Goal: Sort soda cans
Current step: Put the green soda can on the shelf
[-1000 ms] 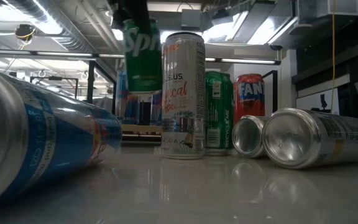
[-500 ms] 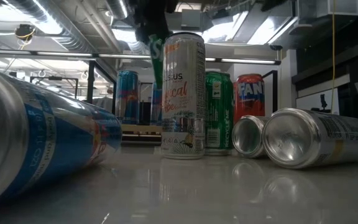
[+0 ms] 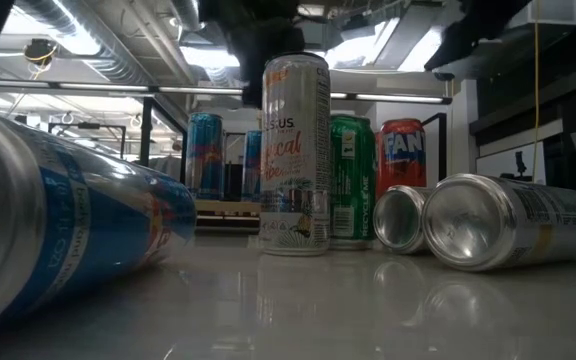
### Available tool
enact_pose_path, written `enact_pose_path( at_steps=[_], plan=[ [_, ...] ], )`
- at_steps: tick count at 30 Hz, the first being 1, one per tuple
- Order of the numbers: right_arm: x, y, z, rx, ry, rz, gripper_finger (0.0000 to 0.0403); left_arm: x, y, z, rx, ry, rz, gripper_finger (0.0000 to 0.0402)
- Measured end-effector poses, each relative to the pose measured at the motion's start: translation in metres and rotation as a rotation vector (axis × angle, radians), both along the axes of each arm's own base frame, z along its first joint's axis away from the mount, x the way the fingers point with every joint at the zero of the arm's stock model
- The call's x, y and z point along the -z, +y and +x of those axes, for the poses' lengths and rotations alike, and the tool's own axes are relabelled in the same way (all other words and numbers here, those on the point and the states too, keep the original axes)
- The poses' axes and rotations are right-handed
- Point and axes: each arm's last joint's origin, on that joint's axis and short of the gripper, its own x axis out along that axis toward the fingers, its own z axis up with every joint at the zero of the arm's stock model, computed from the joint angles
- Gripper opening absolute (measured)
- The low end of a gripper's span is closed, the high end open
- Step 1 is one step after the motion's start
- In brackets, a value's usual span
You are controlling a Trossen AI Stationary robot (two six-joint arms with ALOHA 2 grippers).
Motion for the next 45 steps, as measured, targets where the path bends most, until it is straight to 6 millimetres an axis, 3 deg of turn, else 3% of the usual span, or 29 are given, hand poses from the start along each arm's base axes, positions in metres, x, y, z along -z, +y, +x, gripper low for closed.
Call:
enact_pose_path(
  at_steps=[7, 45],
  plan=[
    [0.008, -0.004, 0.003, -0.008, -0.016, 0.015, 0.0356, 0.022, 0.004, 0.01, 0.001, 0.058, -0.028, 0.0291],
    [0.008, -0.004, 0.003, -0.015, -0.017, 0.021, 0.0356, 0.03, -0.006, 0.018, -0.001, 0.098, 0.013, 0.0307]
  ],
)
